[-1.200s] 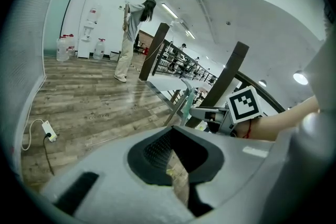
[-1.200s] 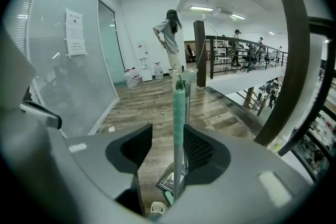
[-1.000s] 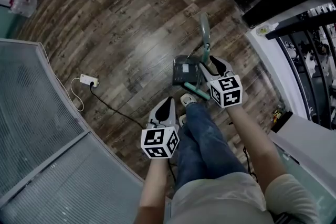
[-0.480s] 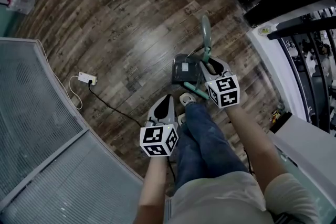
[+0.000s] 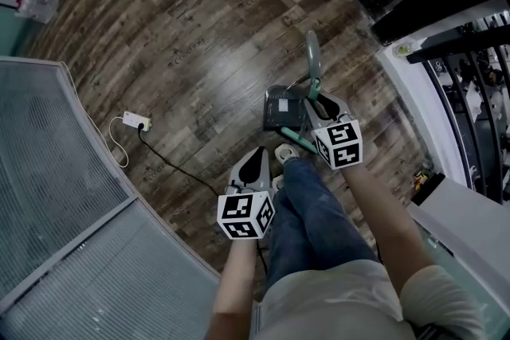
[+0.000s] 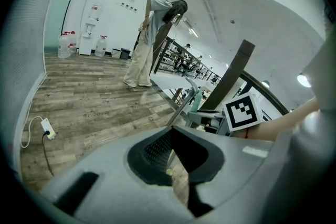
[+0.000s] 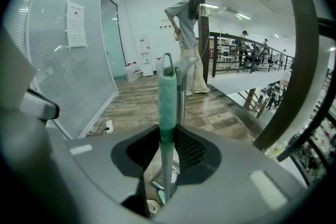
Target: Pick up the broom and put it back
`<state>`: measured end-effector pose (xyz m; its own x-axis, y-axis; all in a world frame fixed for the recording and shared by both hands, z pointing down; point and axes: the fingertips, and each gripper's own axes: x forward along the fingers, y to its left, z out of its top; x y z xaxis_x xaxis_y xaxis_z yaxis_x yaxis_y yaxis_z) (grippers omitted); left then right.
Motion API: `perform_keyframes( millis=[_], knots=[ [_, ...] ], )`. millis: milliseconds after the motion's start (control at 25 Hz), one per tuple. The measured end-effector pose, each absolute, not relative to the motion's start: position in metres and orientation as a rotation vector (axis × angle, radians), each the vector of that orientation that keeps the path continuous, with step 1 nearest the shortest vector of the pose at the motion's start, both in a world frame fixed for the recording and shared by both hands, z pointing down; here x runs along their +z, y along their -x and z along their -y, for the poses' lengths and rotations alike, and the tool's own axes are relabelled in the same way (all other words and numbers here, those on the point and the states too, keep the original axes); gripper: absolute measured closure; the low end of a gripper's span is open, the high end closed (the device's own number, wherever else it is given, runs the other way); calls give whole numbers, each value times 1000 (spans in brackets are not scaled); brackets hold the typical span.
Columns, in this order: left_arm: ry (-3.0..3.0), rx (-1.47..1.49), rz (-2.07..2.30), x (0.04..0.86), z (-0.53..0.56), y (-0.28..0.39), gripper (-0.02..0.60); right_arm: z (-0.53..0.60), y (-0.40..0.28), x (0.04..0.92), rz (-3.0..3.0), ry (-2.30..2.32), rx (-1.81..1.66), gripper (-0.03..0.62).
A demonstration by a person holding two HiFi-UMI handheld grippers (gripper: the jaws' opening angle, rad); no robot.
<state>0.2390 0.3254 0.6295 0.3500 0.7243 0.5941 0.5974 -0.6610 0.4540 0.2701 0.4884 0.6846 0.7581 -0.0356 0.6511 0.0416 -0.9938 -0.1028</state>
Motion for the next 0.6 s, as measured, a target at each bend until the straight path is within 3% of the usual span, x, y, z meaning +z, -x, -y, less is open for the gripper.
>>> perform_keyframes(
  millis=[600],
  knots=[
    [-2447,1159,-1230,602,-316,-223,581,-470,-226,662,37,2856,-1082,497]
  ],
)
